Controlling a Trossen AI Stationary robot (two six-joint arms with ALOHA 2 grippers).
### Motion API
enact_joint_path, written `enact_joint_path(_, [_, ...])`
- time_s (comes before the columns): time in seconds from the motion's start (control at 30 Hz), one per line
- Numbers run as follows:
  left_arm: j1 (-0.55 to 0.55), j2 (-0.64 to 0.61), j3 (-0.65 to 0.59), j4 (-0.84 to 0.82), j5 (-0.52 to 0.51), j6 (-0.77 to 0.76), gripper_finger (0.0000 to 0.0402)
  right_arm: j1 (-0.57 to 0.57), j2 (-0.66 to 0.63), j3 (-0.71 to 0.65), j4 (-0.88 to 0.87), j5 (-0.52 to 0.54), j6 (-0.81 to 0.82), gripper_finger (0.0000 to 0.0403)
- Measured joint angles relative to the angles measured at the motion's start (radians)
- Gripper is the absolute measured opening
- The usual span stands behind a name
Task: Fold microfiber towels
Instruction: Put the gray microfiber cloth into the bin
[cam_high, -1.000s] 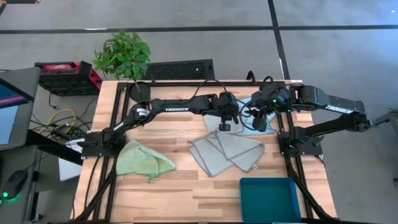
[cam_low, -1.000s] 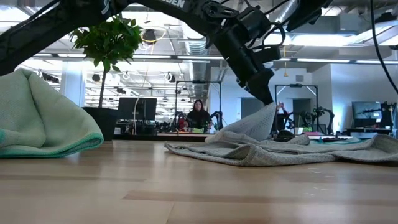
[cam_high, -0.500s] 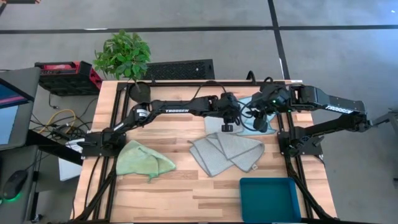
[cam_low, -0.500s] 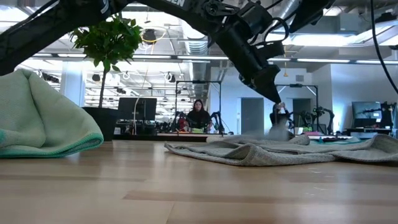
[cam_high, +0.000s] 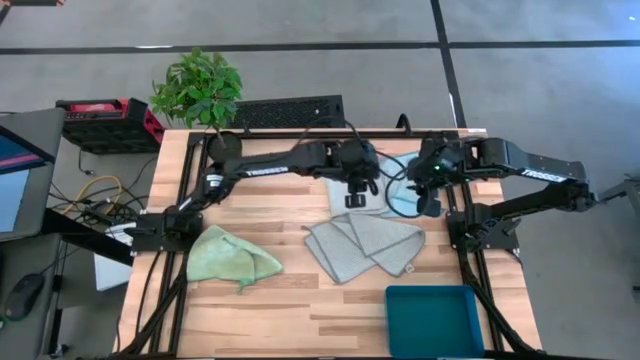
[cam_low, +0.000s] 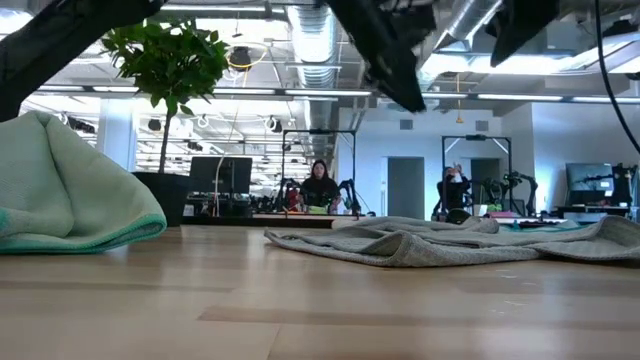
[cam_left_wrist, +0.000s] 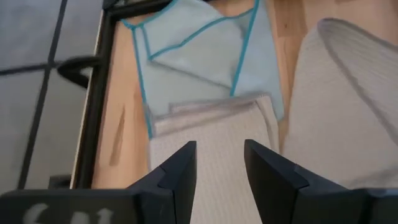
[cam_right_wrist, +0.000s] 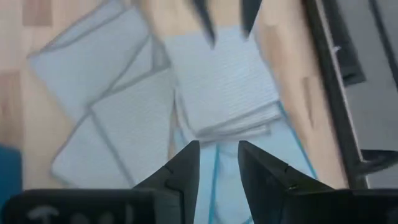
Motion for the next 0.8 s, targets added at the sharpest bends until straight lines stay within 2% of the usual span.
enact_joint_path(0.13, [-0.023,-0.094,0.006,-0.073,-0.011,-0.052,0.0128,0.005,0.002,-0.038,0.018,-0.075,-0.053,0.0133])
enact_joint_path(0.27, [-0.057,-0.192,0.009,-0.171,-0.082,-0.122,0.0128,0.004,0.017,-0.127,0.059,-0.111,-0.067,0.0134])
enact_joint_path(0.43, [-0.104,-0.275,0.007,-0.245,-0.160,-0.190,0.0128,0.008,0.062,-0.257,0.294,-0.117,-0.108,0.0134])
enact_joint_path(0.7, [-0.149,-0.326,0.007,-0.345,-0.280,-0.267,0.0128,0.011,0.258,-0.321,0.503,-0.116,-0.226,0.0134])
enact_joint_path(0.8, [-0.157,-0.332,0.008,-0.367,-0.316,-0.297,0.0128,0.010,0.348,-0.323,0.514,-0.114,-0.261,0.0134])
